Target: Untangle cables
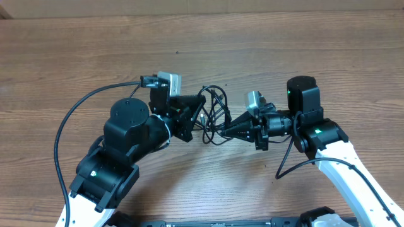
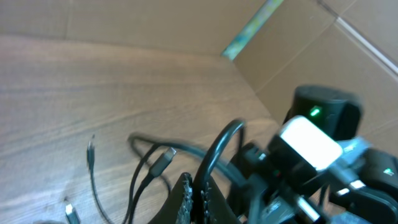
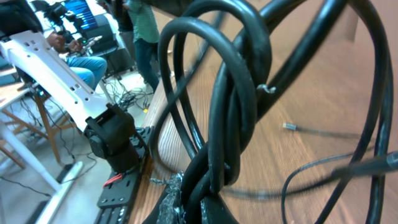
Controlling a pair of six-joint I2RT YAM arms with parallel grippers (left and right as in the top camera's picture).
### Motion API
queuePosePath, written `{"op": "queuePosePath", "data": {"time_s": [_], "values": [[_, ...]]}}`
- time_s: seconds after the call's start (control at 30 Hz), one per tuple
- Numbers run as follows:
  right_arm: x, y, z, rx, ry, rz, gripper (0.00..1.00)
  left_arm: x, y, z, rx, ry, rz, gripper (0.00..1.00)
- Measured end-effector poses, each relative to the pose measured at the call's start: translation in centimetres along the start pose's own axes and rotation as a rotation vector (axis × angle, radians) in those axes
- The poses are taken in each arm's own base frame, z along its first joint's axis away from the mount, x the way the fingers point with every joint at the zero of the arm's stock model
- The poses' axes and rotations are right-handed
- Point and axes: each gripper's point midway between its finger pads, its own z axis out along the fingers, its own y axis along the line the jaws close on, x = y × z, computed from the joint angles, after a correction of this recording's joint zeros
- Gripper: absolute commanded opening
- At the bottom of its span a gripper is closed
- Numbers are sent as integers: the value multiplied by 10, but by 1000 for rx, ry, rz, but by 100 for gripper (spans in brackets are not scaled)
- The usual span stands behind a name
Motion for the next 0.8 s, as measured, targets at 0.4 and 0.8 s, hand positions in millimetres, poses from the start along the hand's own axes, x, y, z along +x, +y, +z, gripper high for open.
{"op": "queuePosePath", "data": {"time_s": [0.4,0.8], "values": [[47,-18,-6,178,175,202,4,-17,-2,2,4,-73,19,4],[61,-24,-10,238,235,244,4,-29,54,-15,-346,-169,96,4]]}}
